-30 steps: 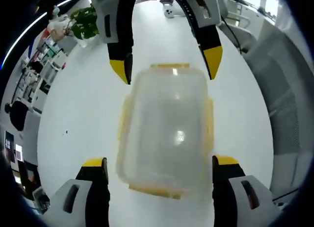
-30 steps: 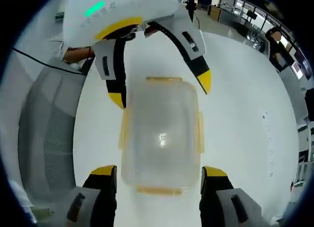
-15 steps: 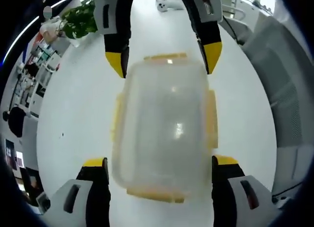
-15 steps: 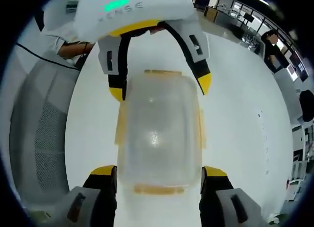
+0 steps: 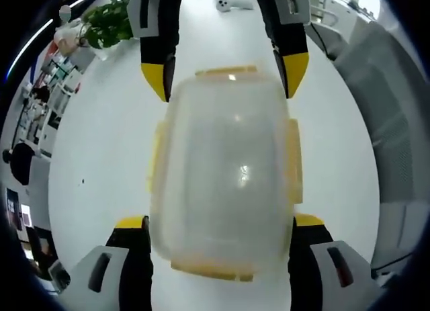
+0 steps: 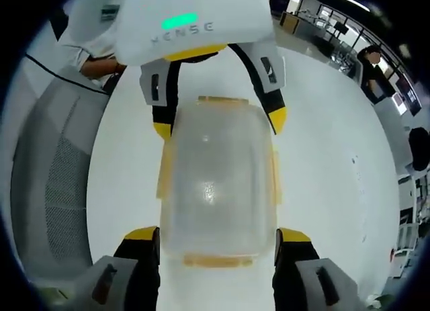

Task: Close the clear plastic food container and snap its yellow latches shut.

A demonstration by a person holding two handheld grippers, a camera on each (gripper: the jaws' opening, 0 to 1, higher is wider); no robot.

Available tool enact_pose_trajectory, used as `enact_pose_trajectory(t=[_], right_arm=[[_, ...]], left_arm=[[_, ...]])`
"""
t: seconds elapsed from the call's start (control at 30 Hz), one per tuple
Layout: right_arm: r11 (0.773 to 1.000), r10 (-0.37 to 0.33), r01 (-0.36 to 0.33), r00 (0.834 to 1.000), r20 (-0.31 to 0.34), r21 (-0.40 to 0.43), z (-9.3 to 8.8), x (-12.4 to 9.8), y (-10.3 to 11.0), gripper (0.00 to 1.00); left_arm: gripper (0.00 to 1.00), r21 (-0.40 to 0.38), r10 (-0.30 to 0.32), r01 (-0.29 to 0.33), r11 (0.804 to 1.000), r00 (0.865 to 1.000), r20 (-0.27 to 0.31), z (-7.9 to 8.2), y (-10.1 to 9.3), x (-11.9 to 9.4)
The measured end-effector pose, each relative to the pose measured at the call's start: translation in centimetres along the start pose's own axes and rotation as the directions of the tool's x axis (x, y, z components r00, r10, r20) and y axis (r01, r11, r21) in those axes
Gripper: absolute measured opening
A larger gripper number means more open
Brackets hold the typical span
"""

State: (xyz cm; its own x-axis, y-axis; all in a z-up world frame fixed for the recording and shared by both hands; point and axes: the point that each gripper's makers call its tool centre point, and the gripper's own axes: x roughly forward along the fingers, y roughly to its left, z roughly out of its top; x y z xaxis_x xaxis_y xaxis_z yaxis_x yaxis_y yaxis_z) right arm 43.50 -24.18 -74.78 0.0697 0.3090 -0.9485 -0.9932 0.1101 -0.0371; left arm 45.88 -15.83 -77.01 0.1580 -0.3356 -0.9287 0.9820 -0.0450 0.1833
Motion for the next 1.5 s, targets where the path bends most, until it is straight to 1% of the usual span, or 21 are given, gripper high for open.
enact_pose_trajectory(t=[0.13, 0.3, 0.33, 0.47, 0.67, 0.87, 1.5], right_arm=[[1.000, 0.005, -0.005, 1.000, 0.003, -0.020, 0.4, 0.1, 0.2, 0.67], [0.999, 0.007, -0.007, 1.000, 0.010, -0.050, 1.2, 0.3, 0.3, 0.66], [0.998, 0.006, -0.005, 1.000, 0.012, -0.055, 1.4, 0.3, 0.2, 0.66], [0.998, 0.015, -0.014, 1.000, 0.017, -0.063, 2.2, 0.5, 0.4, 0.66], [0.997, 0.022, -0.021, 1.000, 0.018, -0.077, 3.1, 0.9, 0.1, 0.66], [0.996, 0.027, -0.026, 1.000, 0.015, -0.086, 3.6, 1.0, -0.5, 0.66], [0.995, 0.035, -0.035, 0.999, 0.000, -0.098, 4.2, 1.3, -2.5, 0.66]], left_arm=[[0.82, -0.022, 0.007, -0.007, 1.000, 1.000, -0.004, -0.5, -0.3, -0.2], [0.82, -0.051, 0.013, -0.013, 0.999, 1.000, 0.010, -1.2, -0.6, -0.6], [0.82, -0.066, 0.017, -0.016, 0.998, 1.000, 0.010, -1.6, -0.7, -0.8], [0.82, -0.075, 0.019, -0.018, 0.997, 1.000, 0.011, -2.3, -0.9, -1.1], [0.82, -0.088, 0.021, -0.021, 0.996, 1.000, 0.004, -3.2, -0.6, -1.3], [0.82, -0.095, 0.018, -0.017, 0.995, 1.000, 0.006, -3.7, -0.2, -1.4], [0.82, -0.106, 0.012, -0.011, 0.994, 1.000, 0.009, -4.3, 1.8, -1.2]])
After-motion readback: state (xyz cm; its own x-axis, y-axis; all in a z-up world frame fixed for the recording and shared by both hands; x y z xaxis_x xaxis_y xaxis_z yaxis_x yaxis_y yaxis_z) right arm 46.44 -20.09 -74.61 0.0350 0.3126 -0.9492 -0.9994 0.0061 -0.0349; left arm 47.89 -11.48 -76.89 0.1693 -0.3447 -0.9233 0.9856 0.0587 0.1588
